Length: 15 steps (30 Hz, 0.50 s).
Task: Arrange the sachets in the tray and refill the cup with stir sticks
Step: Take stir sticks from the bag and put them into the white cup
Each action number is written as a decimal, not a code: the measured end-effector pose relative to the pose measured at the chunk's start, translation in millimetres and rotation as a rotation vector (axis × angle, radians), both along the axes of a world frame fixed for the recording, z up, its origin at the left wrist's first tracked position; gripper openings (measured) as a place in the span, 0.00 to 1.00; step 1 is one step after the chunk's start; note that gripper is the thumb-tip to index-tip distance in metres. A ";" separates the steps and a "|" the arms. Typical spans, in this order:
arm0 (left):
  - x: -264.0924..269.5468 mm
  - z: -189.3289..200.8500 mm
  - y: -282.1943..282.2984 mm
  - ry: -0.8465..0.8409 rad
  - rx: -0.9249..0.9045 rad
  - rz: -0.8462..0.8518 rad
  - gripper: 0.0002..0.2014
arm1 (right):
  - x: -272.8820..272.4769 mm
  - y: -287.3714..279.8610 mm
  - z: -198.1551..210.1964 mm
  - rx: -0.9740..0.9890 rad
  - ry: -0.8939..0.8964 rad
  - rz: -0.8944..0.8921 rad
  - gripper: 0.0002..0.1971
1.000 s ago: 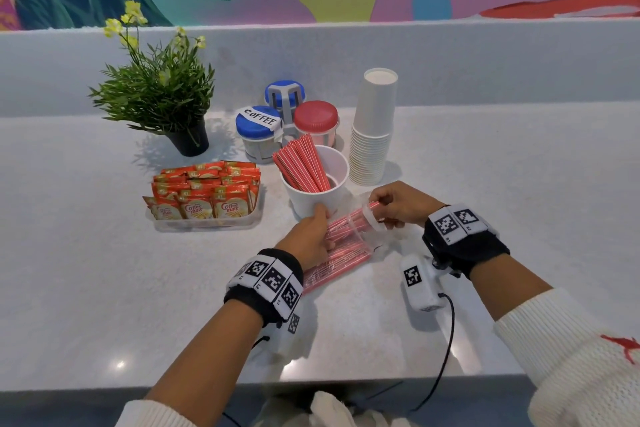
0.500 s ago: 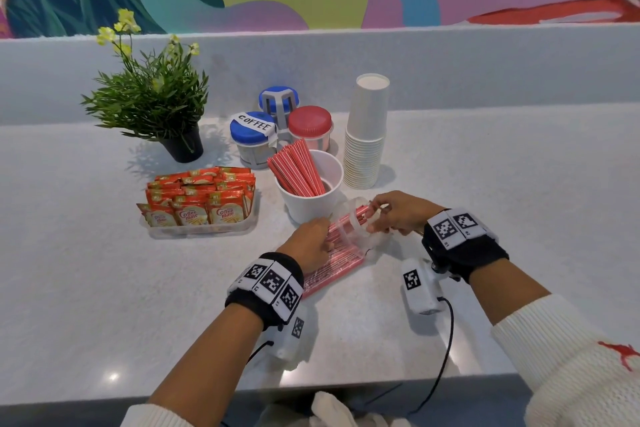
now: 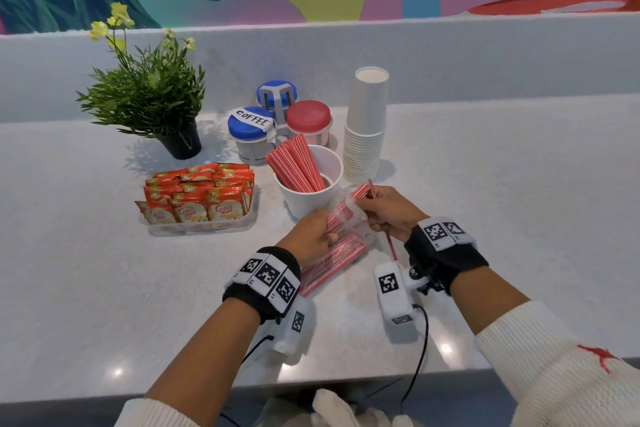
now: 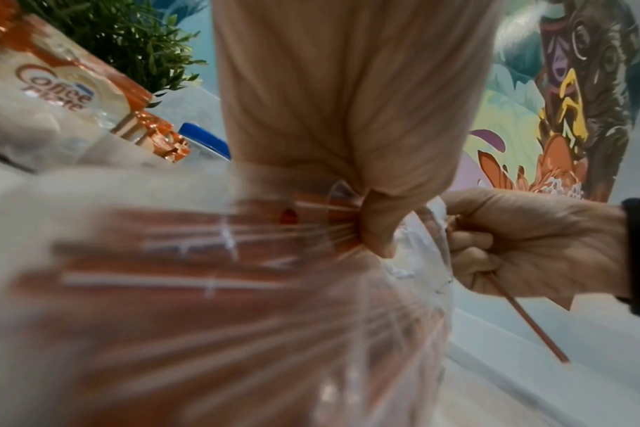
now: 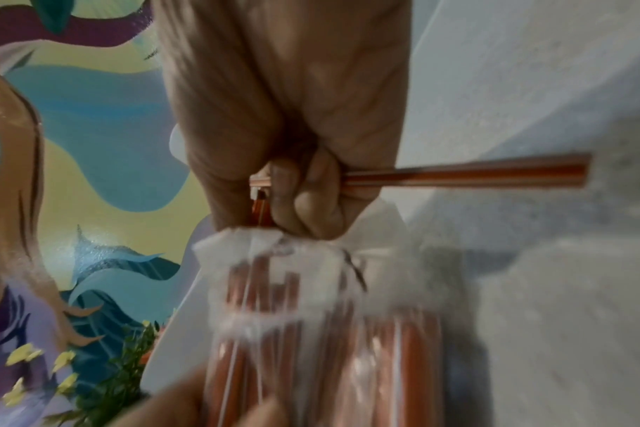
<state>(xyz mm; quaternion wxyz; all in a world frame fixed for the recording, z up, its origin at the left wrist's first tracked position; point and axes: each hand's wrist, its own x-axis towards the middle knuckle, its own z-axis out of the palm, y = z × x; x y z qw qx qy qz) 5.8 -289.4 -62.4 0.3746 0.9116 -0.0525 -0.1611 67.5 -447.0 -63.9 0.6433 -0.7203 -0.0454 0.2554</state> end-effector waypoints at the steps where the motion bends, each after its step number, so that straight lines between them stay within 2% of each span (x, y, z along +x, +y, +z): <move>1: 0.4 -2.2 1.2 0.007 0.000 0.001 0.13 | 2.3 -2.3 2.1 0.011 -0.008 -0.022 0.07; 7: 2.5 -1.4 -0.8 -0.005 -0.013 0.004 0.12 | 4.3 -0.4 6.8 0.225 0.100 -0.071 0.09; 11: 2.1 -1.2 -1.2 -0.018 -0.009 -0.023 0.12 | -1.0 10.9 1.4 0.177 0.118 -0.071 0.11; 15: 0.9 -1.2 0.8 0.012 0.008 -0.009 0.12 | 8.1 4.4 11.8 0.149 0.010 -0.229 0.08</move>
